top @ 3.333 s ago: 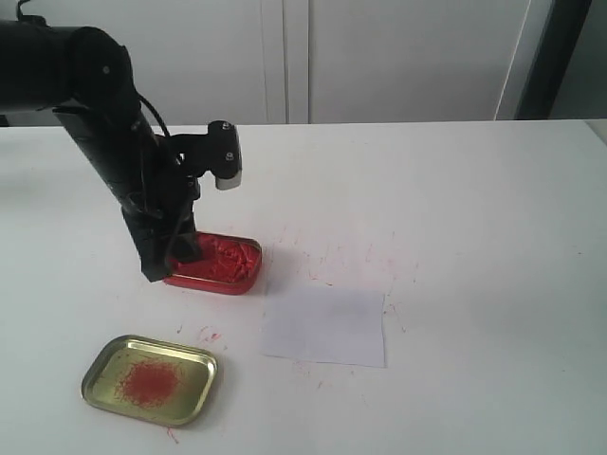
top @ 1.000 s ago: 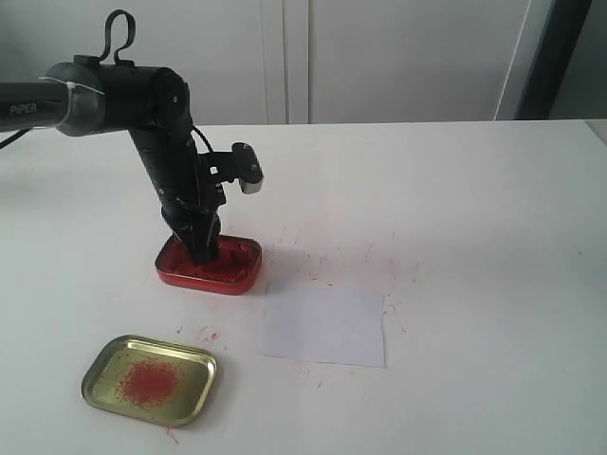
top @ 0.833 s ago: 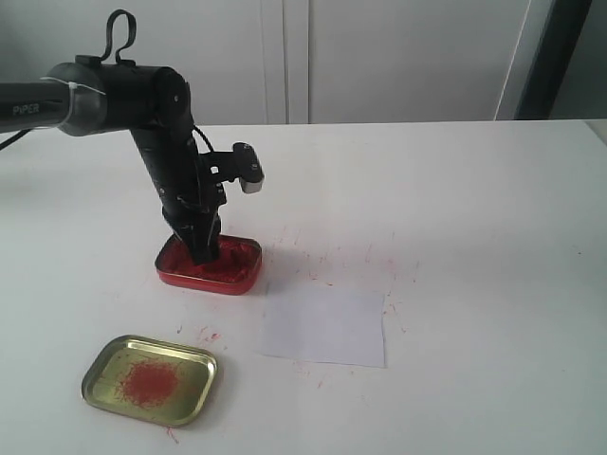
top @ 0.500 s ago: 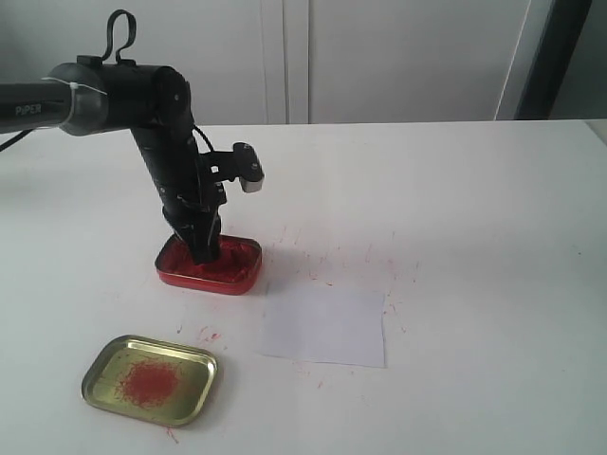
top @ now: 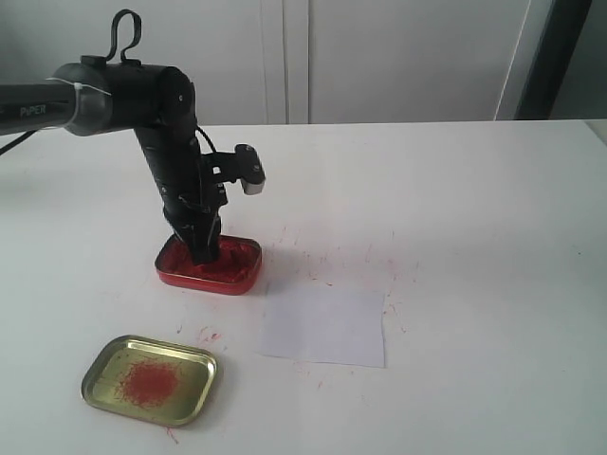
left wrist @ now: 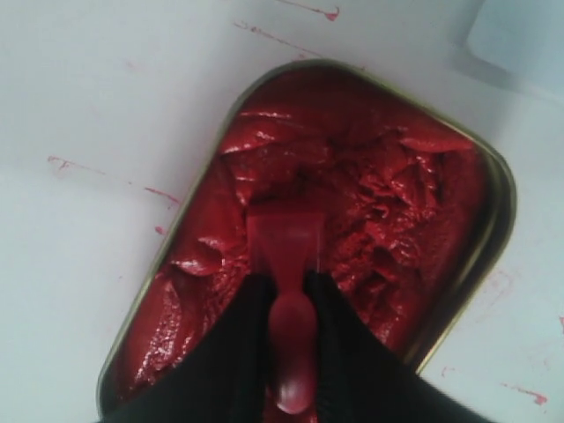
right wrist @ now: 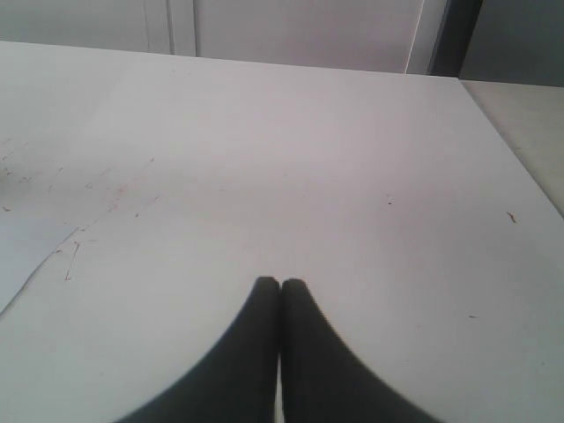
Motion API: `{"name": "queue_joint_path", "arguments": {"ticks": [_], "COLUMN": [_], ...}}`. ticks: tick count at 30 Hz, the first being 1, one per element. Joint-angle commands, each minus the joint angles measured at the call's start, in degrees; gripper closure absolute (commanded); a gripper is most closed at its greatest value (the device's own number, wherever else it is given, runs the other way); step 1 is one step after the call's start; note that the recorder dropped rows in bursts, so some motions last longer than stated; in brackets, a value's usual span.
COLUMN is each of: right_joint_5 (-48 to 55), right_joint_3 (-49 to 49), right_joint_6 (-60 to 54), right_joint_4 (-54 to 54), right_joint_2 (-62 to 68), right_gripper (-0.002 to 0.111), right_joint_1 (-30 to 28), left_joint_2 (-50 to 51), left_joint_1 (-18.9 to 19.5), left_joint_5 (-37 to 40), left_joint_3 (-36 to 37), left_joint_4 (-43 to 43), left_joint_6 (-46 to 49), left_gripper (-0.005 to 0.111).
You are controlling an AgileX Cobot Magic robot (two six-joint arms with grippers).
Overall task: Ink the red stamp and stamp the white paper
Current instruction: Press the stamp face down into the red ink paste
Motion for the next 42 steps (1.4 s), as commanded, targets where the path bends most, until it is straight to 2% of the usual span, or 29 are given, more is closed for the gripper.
{"name": "queue_joint_path", "arguments": {"ticks": [1, 21, 42], "right_joint_5": [-0.92, -0.92, -0.92], "right_joint_3": [0.33, 0.33, 0.33], "right_joint_6": [0.16, 0.16, 0.16], "right_joint_4": [-0.32, -0.32, -0.32], "right_joint_2": [-0.29, -0.29, -0.29], "right_gripper": [0.108, 0.108, 0.108], "right_joint_1": [-0.27, -0.27, -0.27], "left_joint_2": [5.81, 7.55, 1.18], "left_joint_1": [-0.11, -0.22, -0.31], "left_joint_5": [3.18, 4.21, 6.05], "left_joint_3": [2.71, 2.71, 0.21], "left_joint_4": [4.01, 4.67, 4.45], "left_joint_6": [-0.57, -0.57, -3.31], "left_gripper": [0.107, 0.107, 0.107]}}
